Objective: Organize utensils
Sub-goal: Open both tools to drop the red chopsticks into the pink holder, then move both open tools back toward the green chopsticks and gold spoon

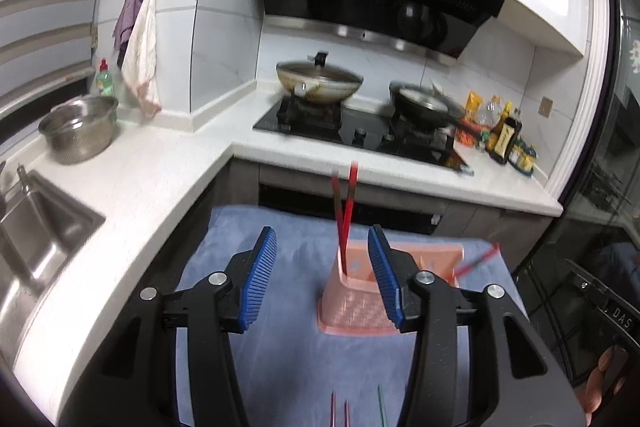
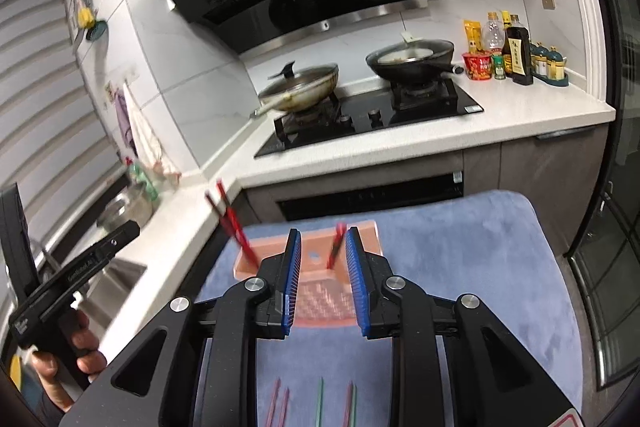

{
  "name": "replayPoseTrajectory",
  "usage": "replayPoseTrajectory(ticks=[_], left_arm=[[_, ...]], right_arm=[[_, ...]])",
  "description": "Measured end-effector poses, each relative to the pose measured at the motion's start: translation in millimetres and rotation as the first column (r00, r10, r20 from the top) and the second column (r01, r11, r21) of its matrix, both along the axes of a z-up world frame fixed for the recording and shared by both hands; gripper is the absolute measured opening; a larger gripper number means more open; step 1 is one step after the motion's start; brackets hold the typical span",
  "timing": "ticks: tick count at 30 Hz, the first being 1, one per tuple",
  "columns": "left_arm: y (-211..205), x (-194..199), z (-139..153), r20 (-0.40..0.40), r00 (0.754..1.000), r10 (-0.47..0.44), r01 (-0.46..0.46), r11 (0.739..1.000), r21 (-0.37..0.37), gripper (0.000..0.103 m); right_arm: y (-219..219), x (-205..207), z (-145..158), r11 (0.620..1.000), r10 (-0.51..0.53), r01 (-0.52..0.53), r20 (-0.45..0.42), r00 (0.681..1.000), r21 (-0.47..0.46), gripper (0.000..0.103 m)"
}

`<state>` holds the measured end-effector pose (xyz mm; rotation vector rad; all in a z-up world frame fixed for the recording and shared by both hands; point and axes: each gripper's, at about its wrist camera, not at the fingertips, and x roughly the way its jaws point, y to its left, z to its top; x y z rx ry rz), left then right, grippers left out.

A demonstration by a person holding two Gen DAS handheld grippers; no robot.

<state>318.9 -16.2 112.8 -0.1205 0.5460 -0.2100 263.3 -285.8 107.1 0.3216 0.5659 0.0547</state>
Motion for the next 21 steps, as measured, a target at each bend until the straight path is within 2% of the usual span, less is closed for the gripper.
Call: replayPoseTrajectory(ticks=[5, 7, 10, 13, 17, 21], left_arm=[[10, -41, -29, -0.034, 0.999, 0.008, -0.006, 0.999, 0.043, 0.046], [16, -57, -42, -0.054, 0.998, 0.013, -0.010, 0.998, 0.057, 0.046], [25, -76, -64, -0.105, 0.994, 0.016, -0.011, 0.999, 0.047, 0.046], [35, -100, -93, -0.177, 0.984, 0.023, -0.016, 0.999, 0.037, 0.046], [40, -129, -128, -0.225, 0.973, 0.043, -0.023, 0.996, 0.092, 0.046], [39, -154, -167, -0.319, 0.947, 0.027, 0.005, 0.995, 0.097, 0.046]], right_arm=[[12, -44, -21, 0.999, 0.002, -0.004, -0.041, 0.999, -0.050, 0.025], [16, -65, -34, 0.999, 0.003, -0.006, -0.068, 0.998, -0.049, 0.030], [23, -94, -57, 0.998, -0.005, -0.003, -0.118, 0.993, -0.065, 0.032], [31, -124, -86, 0.995, -0.019, 0.002, -0.174, 0.985, -0.098, 0.032], [44, -157, -125, 0.990, -0.037, 0.002, -0.250, 0.968, -0.142, 0.032], [55, -178, -158, 0.990, -0.039, -0.008, -0.320, 0.947, -0.143, 0.032]])
